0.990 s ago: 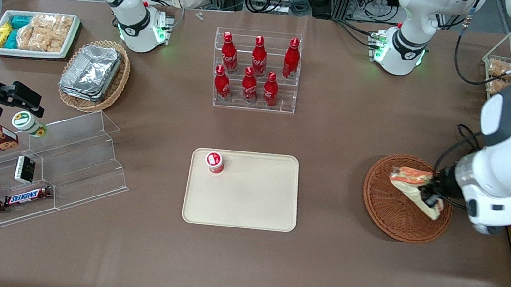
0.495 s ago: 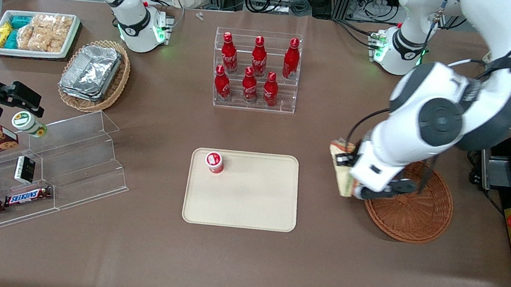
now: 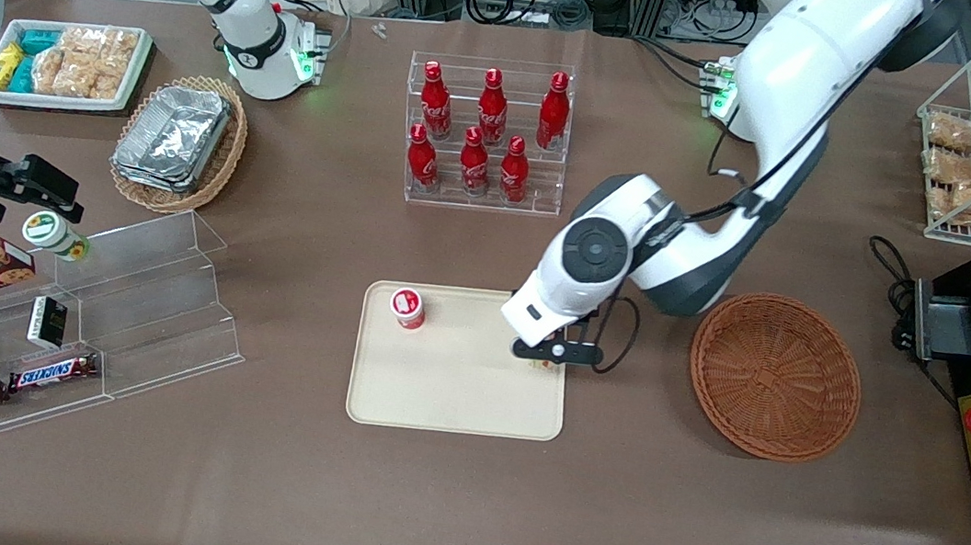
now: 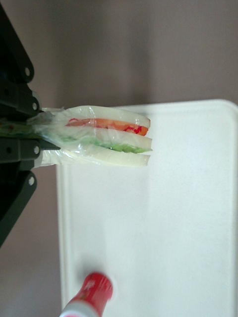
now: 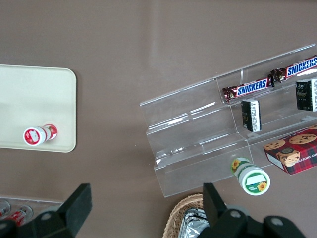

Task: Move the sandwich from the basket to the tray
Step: 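Carry the sandwich over the white tray with the left gripper, then lower the sandwich onto the tray and open the left gripper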

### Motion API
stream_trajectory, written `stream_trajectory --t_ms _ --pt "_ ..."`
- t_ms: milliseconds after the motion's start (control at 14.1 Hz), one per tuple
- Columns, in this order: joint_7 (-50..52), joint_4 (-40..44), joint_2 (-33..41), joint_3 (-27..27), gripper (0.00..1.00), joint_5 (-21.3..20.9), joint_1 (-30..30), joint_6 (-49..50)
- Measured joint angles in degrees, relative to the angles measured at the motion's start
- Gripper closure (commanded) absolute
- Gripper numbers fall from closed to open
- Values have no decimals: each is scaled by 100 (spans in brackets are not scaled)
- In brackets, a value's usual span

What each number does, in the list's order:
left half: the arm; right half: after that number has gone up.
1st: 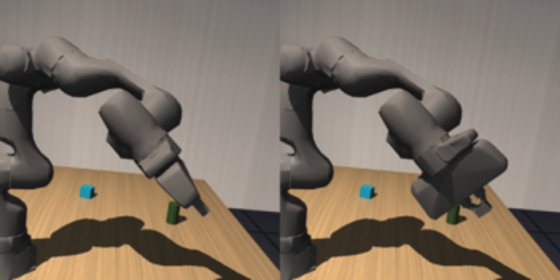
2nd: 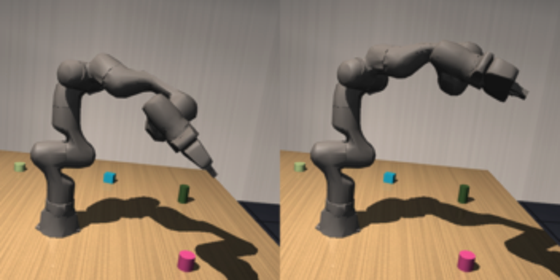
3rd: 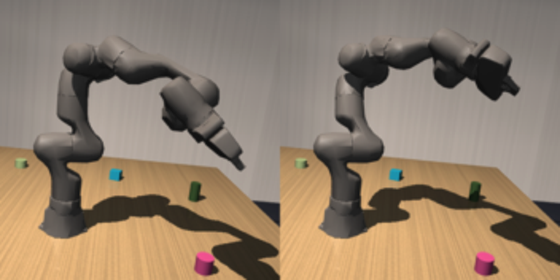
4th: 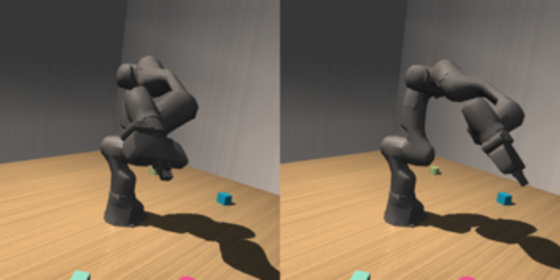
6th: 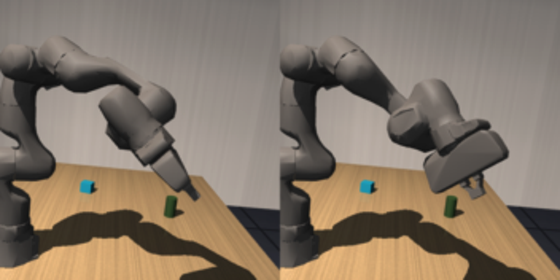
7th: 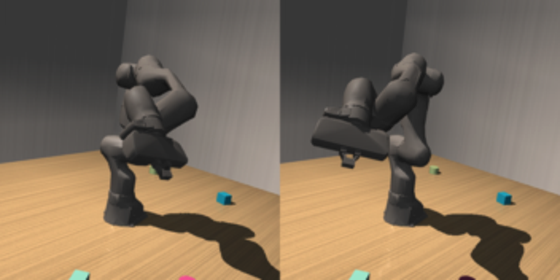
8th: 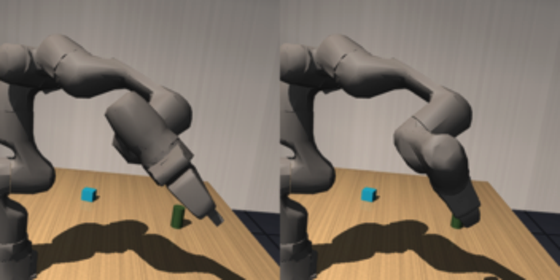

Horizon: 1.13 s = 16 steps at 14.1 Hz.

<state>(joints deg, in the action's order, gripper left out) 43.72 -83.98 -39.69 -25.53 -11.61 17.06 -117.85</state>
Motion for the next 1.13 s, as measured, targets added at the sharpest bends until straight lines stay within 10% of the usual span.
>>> stream_trajectory --t_ms 354,424,495,1131 --pt "22 23 -501 27 100 -456 27 -289" --pt "22 23 -556 26 60 -532 36 -289" --pt "22 24 -598 25 1 -558 50 -290" --pt "95 273 -362 33 0 -535 -106 -122"
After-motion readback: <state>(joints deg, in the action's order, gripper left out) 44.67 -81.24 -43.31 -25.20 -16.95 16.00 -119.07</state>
